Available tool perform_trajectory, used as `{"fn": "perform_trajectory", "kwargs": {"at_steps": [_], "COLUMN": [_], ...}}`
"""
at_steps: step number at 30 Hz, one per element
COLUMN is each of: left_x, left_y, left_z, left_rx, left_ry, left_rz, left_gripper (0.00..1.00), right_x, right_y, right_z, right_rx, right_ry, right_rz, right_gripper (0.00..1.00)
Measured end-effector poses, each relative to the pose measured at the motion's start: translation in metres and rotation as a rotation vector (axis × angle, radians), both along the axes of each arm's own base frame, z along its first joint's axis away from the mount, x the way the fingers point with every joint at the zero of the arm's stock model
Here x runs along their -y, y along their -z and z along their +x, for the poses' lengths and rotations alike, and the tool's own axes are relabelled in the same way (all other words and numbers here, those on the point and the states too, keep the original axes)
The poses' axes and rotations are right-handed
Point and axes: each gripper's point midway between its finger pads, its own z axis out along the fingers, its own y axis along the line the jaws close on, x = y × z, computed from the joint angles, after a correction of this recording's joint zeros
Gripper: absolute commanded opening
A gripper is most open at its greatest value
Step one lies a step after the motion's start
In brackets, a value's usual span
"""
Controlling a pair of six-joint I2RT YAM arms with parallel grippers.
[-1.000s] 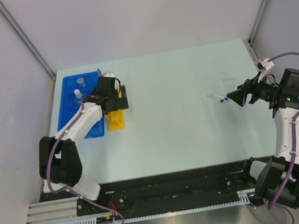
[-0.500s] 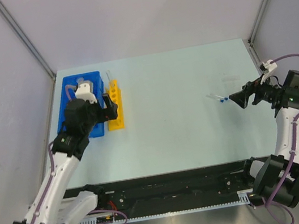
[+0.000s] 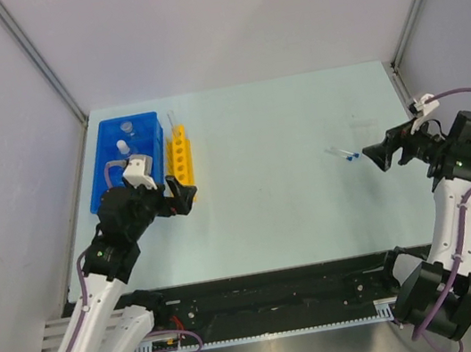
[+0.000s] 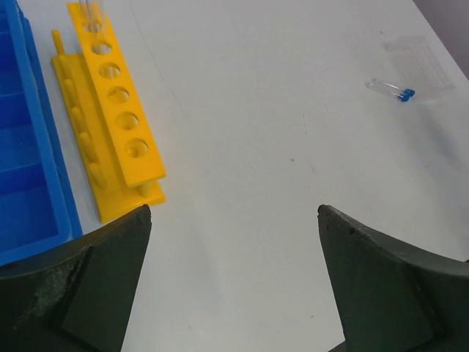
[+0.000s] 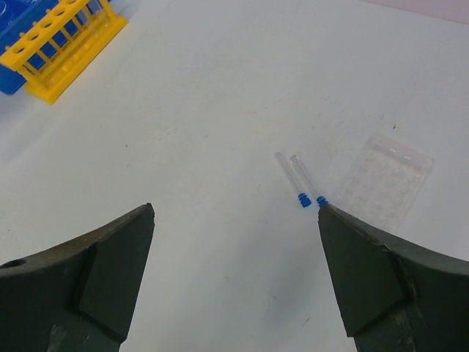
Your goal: Organize the chemistry lab equipment
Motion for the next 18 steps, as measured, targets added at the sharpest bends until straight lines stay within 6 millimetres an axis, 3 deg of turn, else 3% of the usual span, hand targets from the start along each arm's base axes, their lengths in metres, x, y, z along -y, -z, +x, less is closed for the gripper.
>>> {"fn": "perform_trajectory", "kwargs": {"at_steps": [6, 15, 18], "left_x": [0.003, -0.004, -0.008], "left_y": [0.005, 0.019, 0.014], "left_z": [-0.003, -0.014, -0.015], "left_rx": [-0.019, -0.059, -0.035], "left_ry": [0.027, 0.032, 0.020], "left_rz": [0.006, 0.068, 0.073], "left_gripper": [1.00, 1.00, 1.00], "right_x": [-0.026, -0.099, -0.105], "right_y": [0.018, 0.063, 0.069], "right_z": [0.005, 0.012, 0.019], "right_rx": [-0.070, -0.260, -0.304], "right_ry": [-0.081, -0.267, -0.265], "right_rz": [-0.037, -0.233, -0.289], "right_gripper": [1.00, 1.00, 1.00]}}
